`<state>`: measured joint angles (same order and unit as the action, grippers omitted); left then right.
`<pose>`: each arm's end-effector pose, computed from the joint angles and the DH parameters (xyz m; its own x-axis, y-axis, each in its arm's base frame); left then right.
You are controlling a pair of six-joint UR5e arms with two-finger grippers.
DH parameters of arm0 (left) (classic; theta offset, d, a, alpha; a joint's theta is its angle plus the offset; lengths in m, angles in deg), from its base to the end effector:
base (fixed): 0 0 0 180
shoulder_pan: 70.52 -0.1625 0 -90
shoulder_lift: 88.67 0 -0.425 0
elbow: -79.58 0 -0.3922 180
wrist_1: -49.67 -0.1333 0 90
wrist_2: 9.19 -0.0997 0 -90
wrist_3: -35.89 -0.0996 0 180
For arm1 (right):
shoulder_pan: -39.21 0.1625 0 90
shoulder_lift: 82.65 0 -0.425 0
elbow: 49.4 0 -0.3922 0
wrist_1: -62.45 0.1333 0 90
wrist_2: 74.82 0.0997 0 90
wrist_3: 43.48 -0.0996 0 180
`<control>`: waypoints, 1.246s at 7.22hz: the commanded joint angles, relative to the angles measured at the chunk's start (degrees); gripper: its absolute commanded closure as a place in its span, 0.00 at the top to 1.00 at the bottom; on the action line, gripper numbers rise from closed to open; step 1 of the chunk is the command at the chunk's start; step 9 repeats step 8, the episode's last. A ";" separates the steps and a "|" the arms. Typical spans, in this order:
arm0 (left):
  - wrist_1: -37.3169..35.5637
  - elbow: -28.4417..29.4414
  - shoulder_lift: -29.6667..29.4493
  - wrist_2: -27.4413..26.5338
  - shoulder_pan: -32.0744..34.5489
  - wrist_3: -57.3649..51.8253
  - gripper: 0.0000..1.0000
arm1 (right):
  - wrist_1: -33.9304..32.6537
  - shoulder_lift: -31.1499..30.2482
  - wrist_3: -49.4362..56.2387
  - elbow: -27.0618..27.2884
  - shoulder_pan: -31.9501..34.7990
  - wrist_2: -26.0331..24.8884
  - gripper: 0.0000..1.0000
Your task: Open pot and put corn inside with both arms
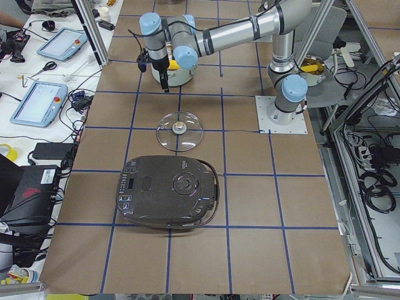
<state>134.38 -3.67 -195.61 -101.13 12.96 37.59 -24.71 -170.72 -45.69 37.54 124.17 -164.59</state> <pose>-0.0609 -0.6115 0.3920 -0.9895 -0.1399 -0.0362 -0.1426 0.9862 0.0844 0.0890 -0.5129 0.4925 -0.9920 0.1263 -0.0029 0.1262 0.9916 0.0300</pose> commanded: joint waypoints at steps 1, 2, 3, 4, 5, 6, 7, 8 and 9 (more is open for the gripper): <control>4.24 3.79 4.08 1.85 8.17 3.75 1.00 | -0.55 -1.14 -4.81 2.10 2.91 -2.69 1.00; 5.02 3.80 7.33 4.29 8.11 3.75 1.00 | -0.47 -1.23 -4.12 2.10 3.10 -3.04 1.00; 6.34 2.84 10.76 4.32 8.19 2.18 1.00 | -0.47 -1.49 -4.03 2.01 3.10 -2.43 1.00; 7.05 1.79 13.31 3.97 7.93 -2.71 1.00 | -0.47 -1.58 -3.94 2.01 3.28 -2.34 1.00; 7.05 0.47 14.91 3.53 7.93 -2.84 1.00 | -0.47 -1.67 -3.85 2.01 3.28 -2.25 1.00; 6.36 -1.54 15.27 3.53 7.93 -3.02 1.00 | -0.38 -1.76 -3.85 1.92 3.28 -2.16 1.00; 6.09 -2.09 16.06 3.79 7.41 -3.28 1.00 | -0.38 -1.93 -3.85 1.92 3.28 -1.82 1.00; 4.69 -2.44 16.24 3.53 7.49 -3.37 1.00 | -0.38 -1.93 -3.85 2.01 3.28 -1.81 1.00; 4.69 -2.44 16.24 3.53 7.49 -3.37 1.00 | -0.38 -1.93 -3.85 2.01 3.28 -1.81 1.00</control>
